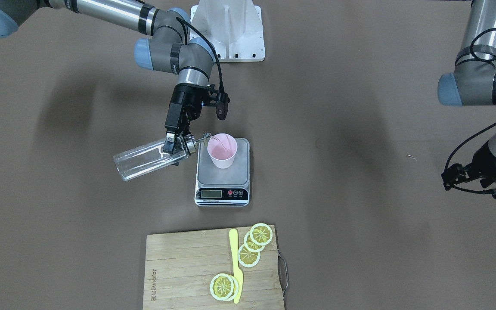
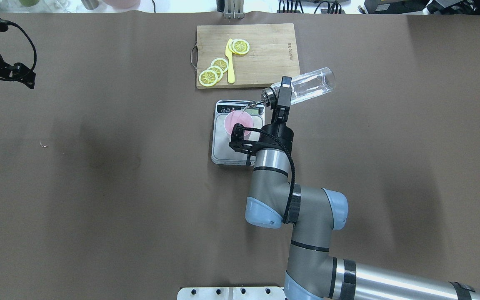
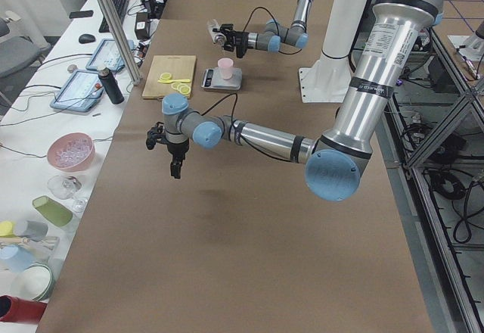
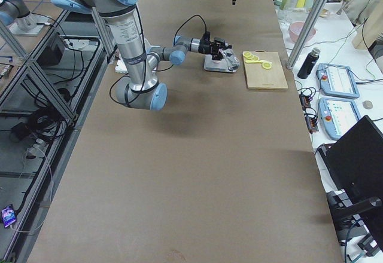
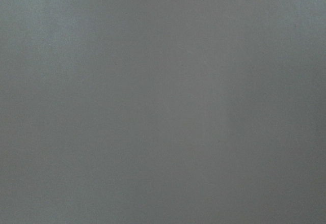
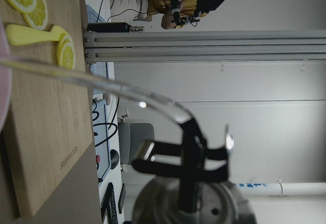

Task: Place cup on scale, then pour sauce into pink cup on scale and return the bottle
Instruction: 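Tilt the sauce bottle with the right gripper to pour into the cup, then tilt the bottle upright and move it back with the right gripper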

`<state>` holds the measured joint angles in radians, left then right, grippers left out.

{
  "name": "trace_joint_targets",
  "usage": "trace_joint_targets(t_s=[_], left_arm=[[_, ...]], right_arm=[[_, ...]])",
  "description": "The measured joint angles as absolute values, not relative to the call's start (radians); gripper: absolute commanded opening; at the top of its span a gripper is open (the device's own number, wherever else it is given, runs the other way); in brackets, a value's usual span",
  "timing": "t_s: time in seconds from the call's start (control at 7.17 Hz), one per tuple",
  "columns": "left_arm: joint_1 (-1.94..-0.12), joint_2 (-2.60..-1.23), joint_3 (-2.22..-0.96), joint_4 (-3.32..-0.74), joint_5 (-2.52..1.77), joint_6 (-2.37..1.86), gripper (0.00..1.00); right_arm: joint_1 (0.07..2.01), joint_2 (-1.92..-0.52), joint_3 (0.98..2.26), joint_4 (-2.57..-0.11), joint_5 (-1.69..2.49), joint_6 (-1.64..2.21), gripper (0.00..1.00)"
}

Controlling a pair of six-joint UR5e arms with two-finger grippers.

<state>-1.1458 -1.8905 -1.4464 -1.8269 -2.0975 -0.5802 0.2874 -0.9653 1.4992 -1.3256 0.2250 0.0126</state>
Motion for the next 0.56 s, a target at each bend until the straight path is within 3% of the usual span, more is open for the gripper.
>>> trace_joint_targets(t_s=[0.56], left_arm=[[-1.147, -1.912, -1.451, -1.826, -2.09, -0.584, 0.99]], right_arm=[[0.315, -1.012, 1.543, -1.075, 0.4, 0.05, 0.0]])
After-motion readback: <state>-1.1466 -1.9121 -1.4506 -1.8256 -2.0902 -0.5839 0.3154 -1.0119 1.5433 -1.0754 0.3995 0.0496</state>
